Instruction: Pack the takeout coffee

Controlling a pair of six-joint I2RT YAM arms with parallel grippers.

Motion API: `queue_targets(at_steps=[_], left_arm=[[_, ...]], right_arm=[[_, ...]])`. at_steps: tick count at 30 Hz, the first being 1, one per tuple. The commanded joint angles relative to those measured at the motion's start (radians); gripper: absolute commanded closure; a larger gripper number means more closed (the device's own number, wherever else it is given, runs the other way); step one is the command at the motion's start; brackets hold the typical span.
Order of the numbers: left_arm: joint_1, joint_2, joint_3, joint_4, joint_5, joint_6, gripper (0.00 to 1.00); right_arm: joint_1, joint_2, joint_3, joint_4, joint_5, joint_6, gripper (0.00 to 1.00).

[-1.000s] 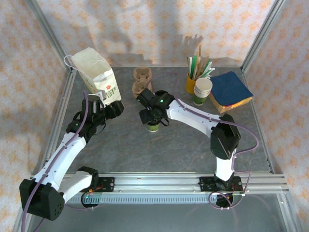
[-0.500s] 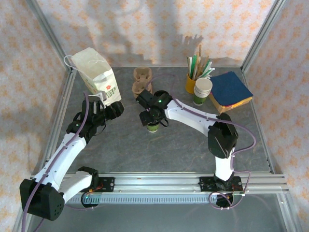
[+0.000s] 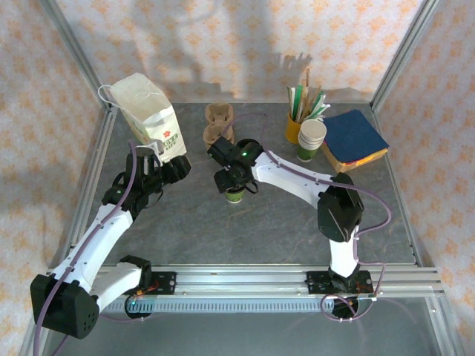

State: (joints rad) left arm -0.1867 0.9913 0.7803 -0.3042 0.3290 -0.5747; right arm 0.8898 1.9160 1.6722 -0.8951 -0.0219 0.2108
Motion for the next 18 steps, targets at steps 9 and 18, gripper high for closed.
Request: queue_targets(at_steps=[9, 18], left_arm=[[0.013, 0.007, 0.01, 0.014, -0.001, 0.015, 0.3], [0.015, 0.01, 0.014, 0.016, 0.002, 0.016, 0.3]], right_arm=[[0.007, 0.044, 0.012, -0.079, 0.036, -0.017, 0.31], [-0.048, -0.033, -0.063, -0.067, 0.097, 0.003, 0.31]])
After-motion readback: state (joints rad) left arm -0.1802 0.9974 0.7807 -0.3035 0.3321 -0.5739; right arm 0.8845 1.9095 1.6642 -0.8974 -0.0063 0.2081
